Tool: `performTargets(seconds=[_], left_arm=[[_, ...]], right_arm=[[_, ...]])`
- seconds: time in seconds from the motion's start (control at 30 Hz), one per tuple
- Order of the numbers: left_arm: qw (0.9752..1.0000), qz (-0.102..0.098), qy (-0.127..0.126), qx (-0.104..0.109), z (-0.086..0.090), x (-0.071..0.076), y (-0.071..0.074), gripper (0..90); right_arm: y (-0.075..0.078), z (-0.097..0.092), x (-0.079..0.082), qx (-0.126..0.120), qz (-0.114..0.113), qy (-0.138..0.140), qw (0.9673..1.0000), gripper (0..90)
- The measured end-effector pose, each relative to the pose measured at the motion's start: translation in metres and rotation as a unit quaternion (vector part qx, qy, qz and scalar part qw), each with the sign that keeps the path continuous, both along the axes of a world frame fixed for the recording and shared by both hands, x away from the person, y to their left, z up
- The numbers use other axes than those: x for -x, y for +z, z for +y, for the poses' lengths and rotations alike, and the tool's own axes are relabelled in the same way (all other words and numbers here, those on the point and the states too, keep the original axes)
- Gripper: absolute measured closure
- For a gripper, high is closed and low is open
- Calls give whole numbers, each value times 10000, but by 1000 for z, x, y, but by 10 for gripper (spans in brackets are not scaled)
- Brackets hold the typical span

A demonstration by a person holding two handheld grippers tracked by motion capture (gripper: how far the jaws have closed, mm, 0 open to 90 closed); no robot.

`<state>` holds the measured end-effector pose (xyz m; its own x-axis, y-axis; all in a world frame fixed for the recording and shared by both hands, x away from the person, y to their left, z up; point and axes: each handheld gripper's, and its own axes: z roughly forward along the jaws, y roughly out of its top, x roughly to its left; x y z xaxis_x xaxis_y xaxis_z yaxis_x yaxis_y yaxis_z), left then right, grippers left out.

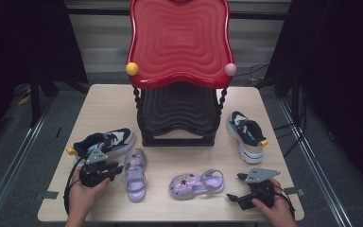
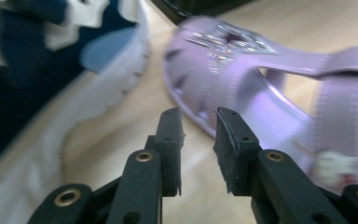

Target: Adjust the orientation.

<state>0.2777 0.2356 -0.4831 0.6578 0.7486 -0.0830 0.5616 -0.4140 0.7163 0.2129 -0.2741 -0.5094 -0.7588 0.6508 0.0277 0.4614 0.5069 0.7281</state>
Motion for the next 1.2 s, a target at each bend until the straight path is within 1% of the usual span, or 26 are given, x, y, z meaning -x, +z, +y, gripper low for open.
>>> performTargets(seconds=[0.03,0.1,0.13,0.23,0.27,0.3,0.37,0.4,0.43,0.47,0.5,0.53,0.57,0.6,0.63,0.67,0.8,0.83,0.87,0.93,0.97,1.03,1.07,1.1,1.13,1.2], left_arm=[[10000,23,-70,58,-1,6,-2,734],[9999,4,-87,85,-1,8,-2,737],[9997,42,-164,170,-3,12,-3,735],[9997,21,-181,173,-6,12,-3,723],[9997,22,-189,176,-7,11,-4,720],[9996,13,-153,237,-8,9,-5,710],[9997,24,-143,201,-9,7,-6,710],[9998,-10,-108,152,-11,4,-7,722],[9998,-10,-108,152,-11,4,-7,740],[9999,-45,-88,140,-11,2,-6,740],[9999,-81,-31,137,-11,-1,-6,767],[9999,-84,-34,106,-10,-3,-6,777],[9998,-73,-19,198,-10,-4,-6,778],[9998,-73,-19,198,-10,-4,-6,781],[9997,-136,-13,182,-11,-7,-7,787],[9998,-152,9,155,-13,-9,-7,795],[9998,-173,-11,127,-13,-15,-7,815],[9997,-165,15,199,-14,-16,-8,815],[9996,-145,-18,224,-13,-17,-8,814],[9996,-130,-42,228,-13,-18,-8,812],[9997,-140,-42,183,-13,-18,-7,799],[9997,-135,-29,203,-12,-17,-7,794],[9997,-138,-35,178,-10,-16,-6,755],[9997,-155,-8,187,-8,-15,-5,755],[9995,-184,89,261,-2,-13,-3,672],[9994,-197,104,271,1,-12,-2,654]], right_arm=[[0,0,0,-1,0,1,10000,138],[0,0,0,-1,1,1,10000,139],[0,0,0,0,-4,1,10000,139],[0,0,0,2,10,-8,10000,139],[0,0,0,0,-3,2,10000,139],[0,0,0,0,-1,0,10000,139],[0,0,0,-1,1,-1,10000,139],[0,0,0,1,0,1,10000,139],[0,0,0,1,0,1,10000,139],[0,0,0,-1,2,1,10000,139],[0,0,0,-2,2,2,10000,139],[0,0,0,-1,2,0,10000,139],[0,0,0,-1,2,2,10000,139],[0,0,0,-1,2,2,10000,139],[0,0,0,0,3,-1,10000,139],[0,0,0,-1,1,1,10000,139],[0,0,0,-1,1,1,10000,139],[0,0,0,-1,1,1,10000,139],[0,0,0,0,1,1,10000,139],[0,0,0,-1,2,2,10000,139],[0,0,0,-1,3,0,10000,139],[0,0,0,0,1,0,10000,139],[0,0,0,-1,2,1,10000,139],[0,0,0,-1,2,1,10000,139],[0,0,0,-1,2,0,10000,139],[0,0,0,-1,0,2,10000,139]])
